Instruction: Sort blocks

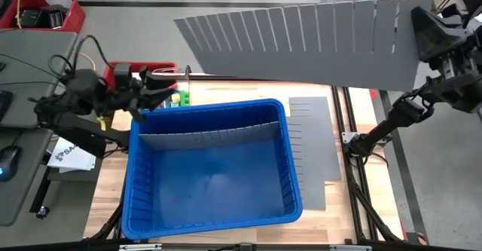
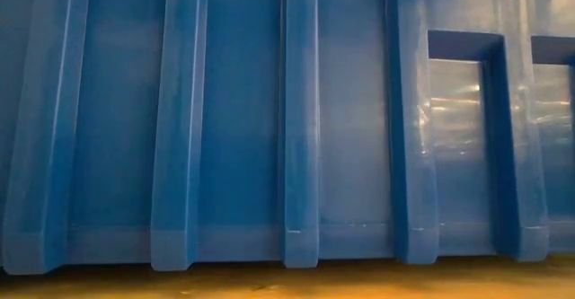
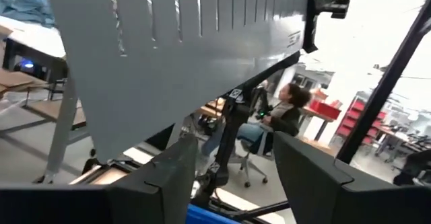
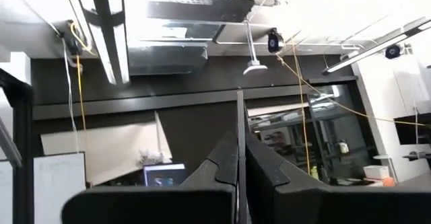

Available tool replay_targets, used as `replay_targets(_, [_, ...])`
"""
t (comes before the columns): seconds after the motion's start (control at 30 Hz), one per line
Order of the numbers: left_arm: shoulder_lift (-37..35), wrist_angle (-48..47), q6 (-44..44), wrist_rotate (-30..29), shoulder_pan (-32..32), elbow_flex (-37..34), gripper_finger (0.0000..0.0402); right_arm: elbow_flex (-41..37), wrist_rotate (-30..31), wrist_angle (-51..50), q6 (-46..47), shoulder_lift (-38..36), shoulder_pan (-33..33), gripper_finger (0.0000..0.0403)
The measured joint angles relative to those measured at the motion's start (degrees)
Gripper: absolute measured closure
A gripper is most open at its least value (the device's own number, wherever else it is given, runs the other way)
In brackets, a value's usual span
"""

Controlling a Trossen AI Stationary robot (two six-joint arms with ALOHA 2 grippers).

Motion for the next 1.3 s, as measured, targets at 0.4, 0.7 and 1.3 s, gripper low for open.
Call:
replay_targets(0.4, [-3.9, -3.2, 3.3, -0.8, 0.0, 0.0, 0.0156, 0.0, -5.7, -0.3, 5.8, 1.2, 0.0, 0.0403])
replay_targets(0.7, [-4.2, -5.6, 7.1, -5.4, 0.0, 0.0, 0.0156, 0.0, -7.7, -0.1, 7.4, 2.4, 0.0, 0.0403])
replay_targets(1.3, [-3.6, 1.7, 8.7, -2.9, 0.0, 0.0, 0.0156, 0.0, -10.0, -0.6, 9.3, 3.3, 0.0, 0.0403])
